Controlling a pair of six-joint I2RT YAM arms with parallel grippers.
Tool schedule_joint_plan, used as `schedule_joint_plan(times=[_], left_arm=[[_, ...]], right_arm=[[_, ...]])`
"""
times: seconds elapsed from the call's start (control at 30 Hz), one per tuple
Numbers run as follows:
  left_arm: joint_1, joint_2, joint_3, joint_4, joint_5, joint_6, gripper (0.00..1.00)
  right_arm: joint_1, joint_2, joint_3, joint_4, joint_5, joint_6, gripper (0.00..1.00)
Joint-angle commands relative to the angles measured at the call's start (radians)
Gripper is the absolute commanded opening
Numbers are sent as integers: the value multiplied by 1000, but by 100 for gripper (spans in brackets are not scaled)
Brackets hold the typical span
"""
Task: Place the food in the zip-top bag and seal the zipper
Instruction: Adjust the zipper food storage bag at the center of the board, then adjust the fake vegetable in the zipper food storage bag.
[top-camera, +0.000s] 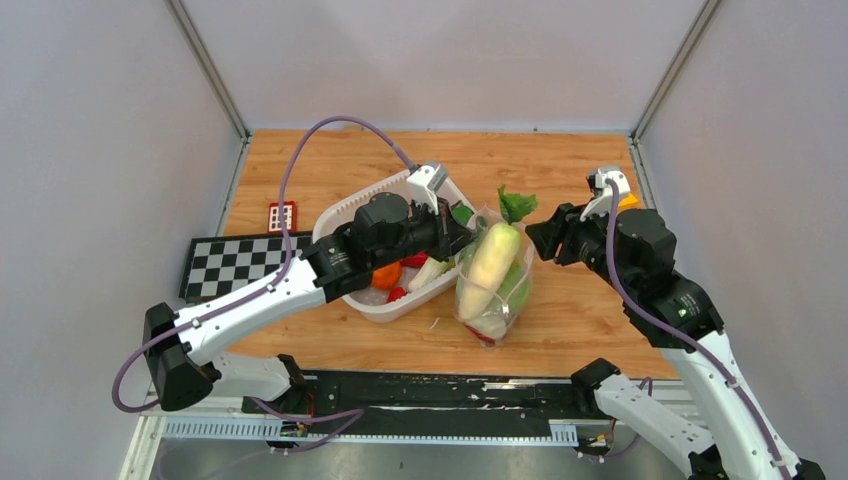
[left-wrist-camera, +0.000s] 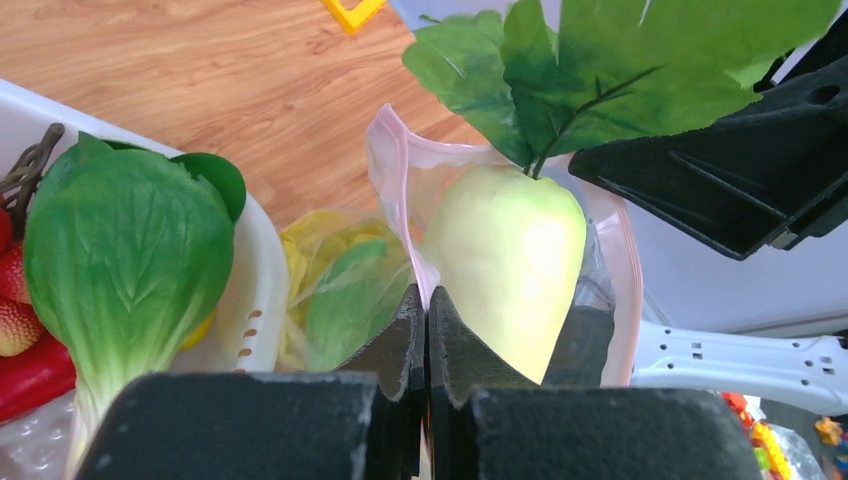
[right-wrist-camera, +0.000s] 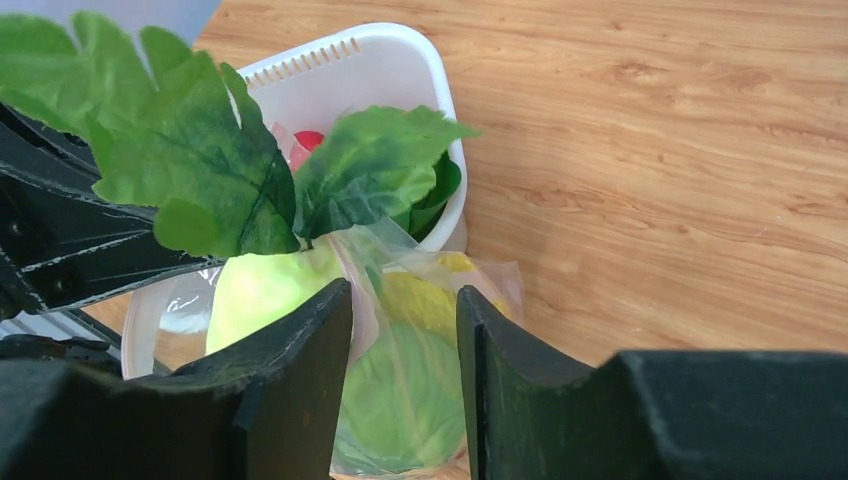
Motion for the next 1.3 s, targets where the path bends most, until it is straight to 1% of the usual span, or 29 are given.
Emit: schedule_joint_plan(times=[0.0, 0.13, 0.27, 0.37, 0.5, 0.57, 0.67, 0.73, 0.83, 0.93, 1.0, 1.1, 1.17, 1.23, 1.27], left_arm=[[2, -15, 14, 112, -26, -40, 0], [1, -11, 17, 112, -25, -46, 0], [-1, -4, 25, 143, -26, -57, 0], [-5, 5, 33, 147, -25, -61, 0], [-9, 8, 37, 145, -38, -65, 0], [-10, 6, 36, 148, -54, -69, 0], [-13, 3, 38, 148, -60, -72, 0], [-14, 2, 40, 150, -65, -72, 0], [-20, 4, 46, 149, -67, -78, 0], [-28, 5, 46, 154, -78, -82, 0], [-33, 9, 46, 158, -80, -86, 0], [-36, 12, 46, 163, -81, -90, 0], [-36, 12, 44, 165, -84, -90, 0], [-37, 4, 46, 159, -96, -80, 0], [-38, 1, 46, 152, -106, -75, 0]], right_arm=[[2, 2, 114, -13, -21, -8, 46], [3, 7, 174, -30, -108, 38, 50], [3, -20, 145, 33, -246, 119, 55], [4, 5, 136, 24, -322, 165, 55], [6, 21, 92, 12, -336, 216, 57], [9, 34, 90, -25, -300, 212, 58], [17, 69, 85, -42, -293, 196, 59], [34, 94, 86, -59, -245, 193, 59], [76, 113, 84, -75, -106, 199, 60], [155, 144, 106, -119, 94, 190, 62], [215, 181, 124, -141, 167, 183, 63], [283, 222, 135, -141, 238, 177, 63], [300, 235, 139, -144, 269, 175, 58], [303, 215, 121, -109, 265, 155, 44], [303, 194, 109, -87, 246, 136, 35]])
